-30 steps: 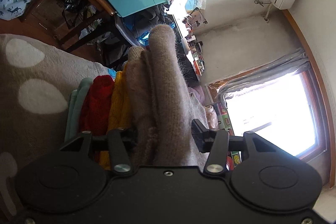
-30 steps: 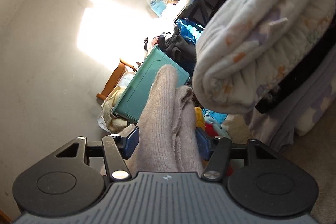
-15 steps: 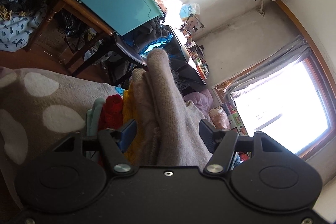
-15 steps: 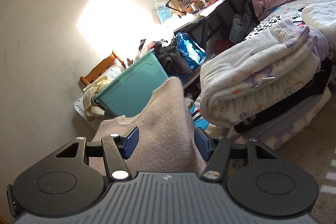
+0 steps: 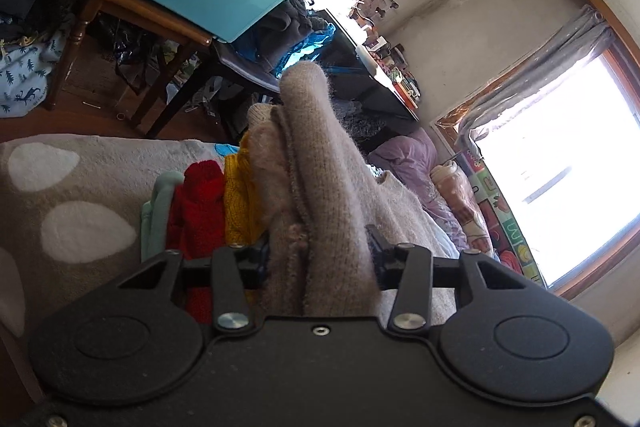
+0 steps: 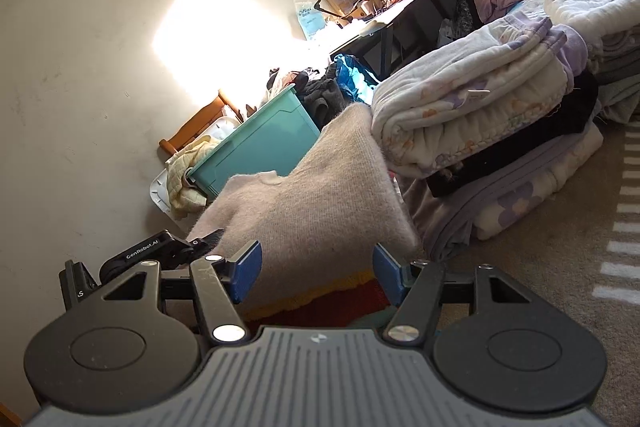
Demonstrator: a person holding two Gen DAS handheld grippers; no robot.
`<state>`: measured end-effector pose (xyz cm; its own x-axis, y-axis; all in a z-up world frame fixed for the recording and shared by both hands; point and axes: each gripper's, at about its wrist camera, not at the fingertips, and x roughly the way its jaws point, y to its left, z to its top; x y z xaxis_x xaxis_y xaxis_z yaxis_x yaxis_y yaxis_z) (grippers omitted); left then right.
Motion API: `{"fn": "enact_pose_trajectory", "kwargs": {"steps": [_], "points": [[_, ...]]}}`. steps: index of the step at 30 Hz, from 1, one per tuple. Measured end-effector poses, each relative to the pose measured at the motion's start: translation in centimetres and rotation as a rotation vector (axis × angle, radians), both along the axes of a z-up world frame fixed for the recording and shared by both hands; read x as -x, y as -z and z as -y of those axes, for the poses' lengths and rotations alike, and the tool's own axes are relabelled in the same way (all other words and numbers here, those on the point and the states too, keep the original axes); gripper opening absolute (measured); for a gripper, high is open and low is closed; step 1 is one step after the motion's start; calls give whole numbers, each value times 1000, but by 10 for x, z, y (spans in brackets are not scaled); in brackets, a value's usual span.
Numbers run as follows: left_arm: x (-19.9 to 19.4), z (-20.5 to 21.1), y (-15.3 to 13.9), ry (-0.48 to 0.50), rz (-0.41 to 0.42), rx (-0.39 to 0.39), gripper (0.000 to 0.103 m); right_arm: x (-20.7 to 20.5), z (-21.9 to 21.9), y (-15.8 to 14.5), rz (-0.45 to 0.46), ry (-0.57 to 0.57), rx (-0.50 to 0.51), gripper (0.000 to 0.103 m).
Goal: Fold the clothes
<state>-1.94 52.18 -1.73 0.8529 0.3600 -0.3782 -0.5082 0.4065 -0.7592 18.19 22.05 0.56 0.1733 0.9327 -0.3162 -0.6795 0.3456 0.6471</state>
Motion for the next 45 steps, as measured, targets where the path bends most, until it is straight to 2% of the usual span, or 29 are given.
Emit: {"fn": "enact_pose_trajectory", "kwargs": {"steps": [3, 6, 8, 13, 15, 18, 21, 23, 28, 31, 32, 38, 41, 45], "points": [[8, 4, -8, 4, -25, -4, 60, 6, 9, -6, 13, -16, -12, 67], [20, 18, -20, 2, -58, -70, 71, 15, 16, -15, 33, -38, -13, 69], [31, 31, -28, -4, -82, -112, 78, 24, 20, -26, 64, -57, -3, 75], [56, 78, -55, -3, -186, -246, 99, 46, 37, -55, 162, -68, 30, 100], [63, 99, -67, 8, -224, -303, 102, 54, 43, -65, 197, -65, 49, 103], [71, 130, -86, 13, -264, -375, 103, 66, 50, -77, 248, -61, 91, 103], [73, 160, -105, -24, -373, -447, 103, 78, 54, -83, 285, -49, 164, 103], [75, 177, -113, -42, -415, -510, 103, 85, 57, -85, 303, -41, 213, 103], [88, 215, -127, -7, -435, -619, 103, 98, 69, -83, 329, -23, 295, 103], [82, 231, -133, -23, -565, -670, 103, 105, 76, -82, 343, -12, 341, 103], [80, 235, -133, -18, -595, -680, 103, 106, 78, -82, 344, -8, 349, 103], [85, 249, -133, -9, -608, -683, 103, 113, 91, -87, 346, 16, 347, 103], [85, 257, -132, -14, -630, -711, 103, 118, 96, -89, 356, 24, 349, 103], [90, 261, -132, -15, -609, -700, 103, 122, 102, -92, 349, 23, 341, 103]]}}
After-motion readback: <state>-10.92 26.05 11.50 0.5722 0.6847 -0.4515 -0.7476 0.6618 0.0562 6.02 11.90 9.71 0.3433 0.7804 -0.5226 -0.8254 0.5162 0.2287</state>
